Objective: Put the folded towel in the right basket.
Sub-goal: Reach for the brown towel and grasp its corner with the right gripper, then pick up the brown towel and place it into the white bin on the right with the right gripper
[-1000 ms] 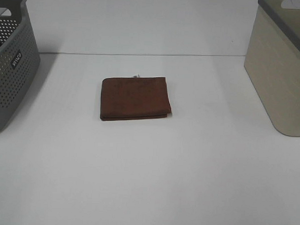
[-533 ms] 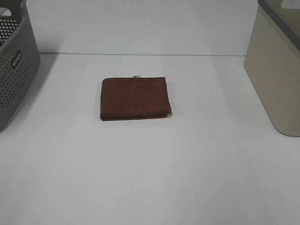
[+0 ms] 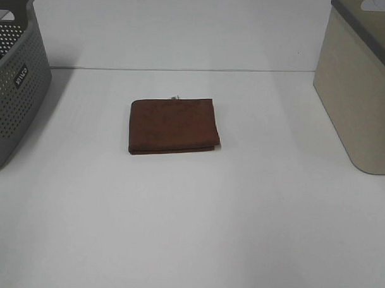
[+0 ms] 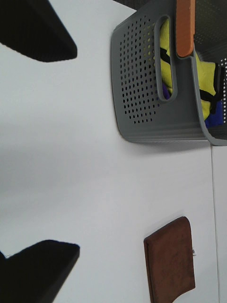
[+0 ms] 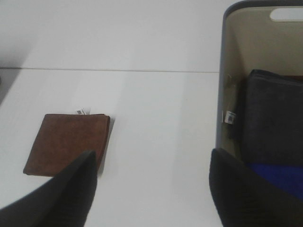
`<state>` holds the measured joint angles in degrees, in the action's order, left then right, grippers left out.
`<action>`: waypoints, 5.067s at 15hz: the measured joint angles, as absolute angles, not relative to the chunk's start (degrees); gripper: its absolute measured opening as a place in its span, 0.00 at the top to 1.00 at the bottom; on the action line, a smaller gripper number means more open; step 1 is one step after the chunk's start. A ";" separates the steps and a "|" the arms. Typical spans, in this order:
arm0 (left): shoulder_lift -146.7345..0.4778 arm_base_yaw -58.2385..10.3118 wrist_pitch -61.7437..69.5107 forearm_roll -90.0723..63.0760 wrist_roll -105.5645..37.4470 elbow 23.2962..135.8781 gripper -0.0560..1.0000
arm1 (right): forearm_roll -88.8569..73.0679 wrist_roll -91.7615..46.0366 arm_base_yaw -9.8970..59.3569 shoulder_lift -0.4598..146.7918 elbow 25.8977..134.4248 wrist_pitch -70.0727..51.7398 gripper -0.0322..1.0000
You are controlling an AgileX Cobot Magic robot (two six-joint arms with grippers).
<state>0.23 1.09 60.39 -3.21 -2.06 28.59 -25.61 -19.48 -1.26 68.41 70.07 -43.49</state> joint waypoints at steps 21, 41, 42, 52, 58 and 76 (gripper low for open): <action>0.23 1.09 60.39 -3.21 -2.06 28.59 0.03 | -33.98 -14.32 15.53 143.18 123.07 -67.27 0.34; 0.23 1.09 60.39 -3.21 -2.06 28.59 0.03 | -42.00 -15.58 17.36 152.64 126.74 -65.32 0.88; 0.23 1.09 60.39 -3.21 -2.06 28.59 0.03 | -41.94 -15.58 17.36 152.23 126.74 -66.12 0.88; 0.23 1.09 60.39 -3.21 -2.06 28.59 0.03 | -28.99 -14.84 17.36 125.08 126.91 -69.73 0.88; 0.23 1.09 60.39 -3.21 -2.06 28.59 0.03 | -14.04 -8.48 12.83 111.73 127.02 -70.02 0.88; 0.23 1.09 60.39 -3.21 -2.06 28.59 0.03 | -3.72 -3.95 -8.42 114.42 111.84 -66.23 0.70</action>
